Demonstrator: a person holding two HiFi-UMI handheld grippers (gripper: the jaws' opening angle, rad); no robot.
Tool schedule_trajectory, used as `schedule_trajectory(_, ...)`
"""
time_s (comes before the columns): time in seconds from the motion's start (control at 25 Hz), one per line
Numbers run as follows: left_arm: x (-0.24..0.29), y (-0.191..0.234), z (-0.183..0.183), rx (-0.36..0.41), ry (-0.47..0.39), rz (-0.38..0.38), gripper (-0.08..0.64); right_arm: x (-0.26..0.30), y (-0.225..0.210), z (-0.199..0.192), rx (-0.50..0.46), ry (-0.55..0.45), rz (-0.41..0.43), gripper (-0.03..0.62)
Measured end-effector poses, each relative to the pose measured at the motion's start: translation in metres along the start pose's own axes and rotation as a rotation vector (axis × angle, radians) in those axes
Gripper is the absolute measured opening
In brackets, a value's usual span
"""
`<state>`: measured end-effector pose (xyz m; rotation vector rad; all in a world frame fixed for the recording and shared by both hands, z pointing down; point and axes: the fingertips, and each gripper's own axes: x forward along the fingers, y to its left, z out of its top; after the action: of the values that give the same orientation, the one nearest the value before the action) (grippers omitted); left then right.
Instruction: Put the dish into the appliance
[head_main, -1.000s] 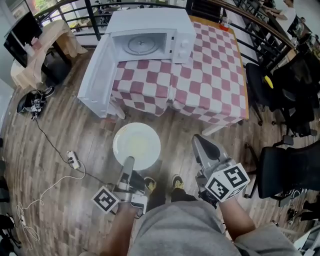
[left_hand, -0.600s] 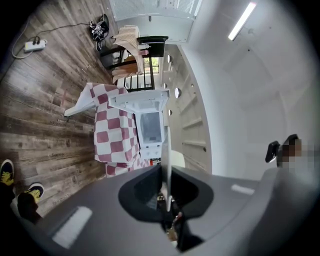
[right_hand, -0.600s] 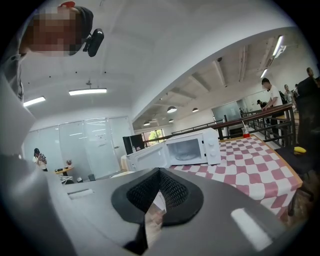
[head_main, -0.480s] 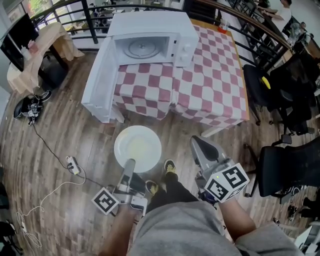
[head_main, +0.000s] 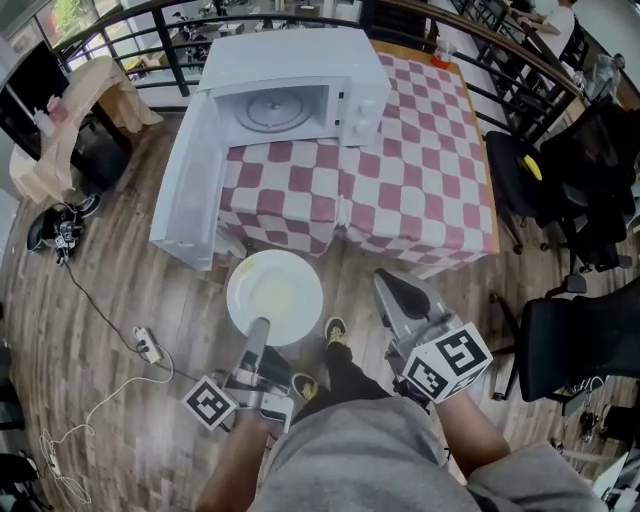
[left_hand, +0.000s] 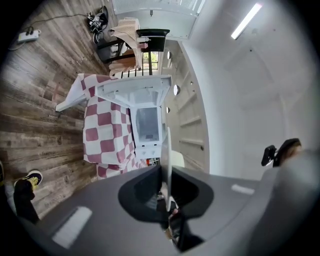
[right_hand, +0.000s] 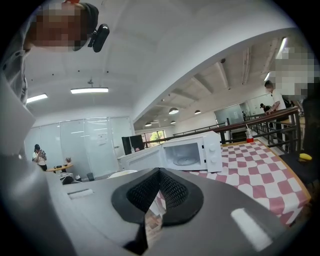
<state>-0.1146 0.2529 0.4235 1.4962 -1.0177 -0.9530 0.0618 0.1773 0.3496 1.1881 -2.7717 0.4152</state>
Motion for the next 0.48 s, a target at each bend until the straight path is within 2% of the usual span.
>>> schedule_trajectory(0.48, 0.095, 0.004, 0.014, 0.008, 0.002, 0.012, 0.029, 0.066, -0.066, 0.025, 0.006, -0.011, 0.037, -0.001)
